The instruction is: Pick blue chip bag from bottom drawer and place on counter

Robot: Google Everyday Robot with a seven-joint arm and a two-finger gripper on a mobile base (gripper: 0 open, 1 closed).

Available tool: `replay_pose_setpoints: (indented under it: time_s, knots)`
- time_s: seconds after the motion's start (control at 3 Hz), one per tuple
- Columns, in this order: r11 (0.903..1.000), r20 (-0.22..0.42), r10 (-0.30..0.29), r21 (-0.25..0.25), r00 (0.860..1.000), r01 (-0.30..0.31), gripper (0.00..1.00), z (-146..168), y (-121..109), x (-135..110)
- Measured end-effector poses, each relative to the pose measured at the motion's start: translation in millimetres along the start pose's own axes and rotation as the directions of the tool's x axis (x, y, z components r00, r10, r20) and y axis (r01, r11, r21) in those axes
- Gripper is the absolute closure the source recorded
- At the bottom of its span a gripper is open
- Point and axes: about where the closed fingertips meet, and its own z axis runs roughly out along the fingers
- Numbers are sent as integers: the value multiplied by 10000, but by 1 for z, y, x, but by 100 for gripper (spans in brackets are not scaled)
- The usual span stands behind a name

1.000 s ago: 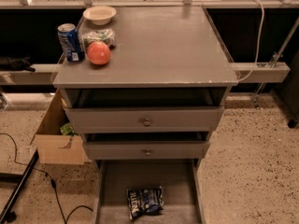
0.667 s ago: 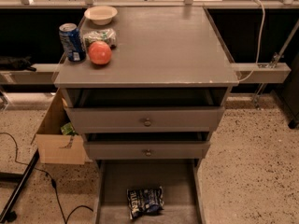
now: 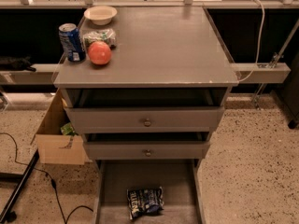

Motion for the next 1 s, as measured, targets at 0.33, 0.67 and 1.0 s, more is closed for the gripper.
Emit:
replay_pose_setpoints:
  time_s: [0.33, 0.67, 1.0]
  knots:
    - [10000, 0, 0, 0, 10000, 0, 0, 0, 0, 0]
    - [10000, 0, 0, 0, 10000, 0, 0, 0, 0, 0]
    - [10000, 0, 0, 0, 10000, 0, 0, 0, 0, 0]
